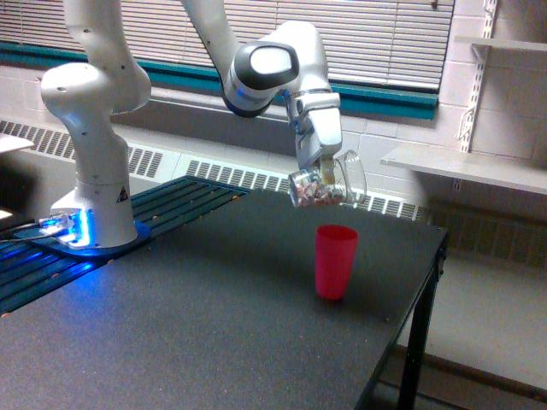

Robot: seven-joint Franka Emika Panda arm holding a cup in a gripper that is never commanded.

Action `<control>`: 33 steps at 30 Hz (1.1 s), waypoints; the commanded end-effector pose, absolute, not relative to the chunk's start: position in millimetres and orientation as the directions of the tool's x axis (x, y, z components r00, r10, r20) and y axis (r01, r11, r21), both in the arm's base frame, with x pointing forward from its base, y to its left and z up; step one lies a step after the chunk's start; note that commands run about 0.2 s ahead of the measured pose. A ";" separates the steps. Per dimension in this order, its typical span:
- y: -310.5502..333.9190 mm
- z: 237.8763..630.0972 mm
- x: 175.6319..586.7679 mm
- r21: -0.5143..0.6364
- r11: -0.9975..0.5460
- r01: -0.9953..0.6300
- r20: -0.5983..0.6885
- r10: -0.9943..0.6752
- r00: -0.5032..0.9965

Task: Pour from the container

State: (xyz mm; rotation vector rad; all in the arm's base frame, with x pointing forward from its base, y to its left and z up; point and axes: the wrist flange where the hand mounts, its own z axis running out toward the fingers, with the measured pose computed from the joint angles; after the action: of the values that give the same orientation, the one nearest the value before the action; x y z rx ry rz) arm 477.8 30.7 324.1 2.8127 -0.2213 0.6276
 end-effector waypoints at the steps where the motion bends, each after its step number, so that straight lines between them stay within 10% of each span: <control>1: 24.1 310.0 472.2 0.230 -0.946 -0.228 0.417 -0.116 0.901; 33: 23.2 283.7 454.6 0.412 -0.898 -0.153 0.353 0.003 0.935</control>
State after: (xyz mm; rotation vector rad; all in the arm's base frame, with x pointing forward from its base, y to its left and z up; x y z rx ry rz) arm 452.9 16.8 281.3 2.6726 -0.1211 0.4729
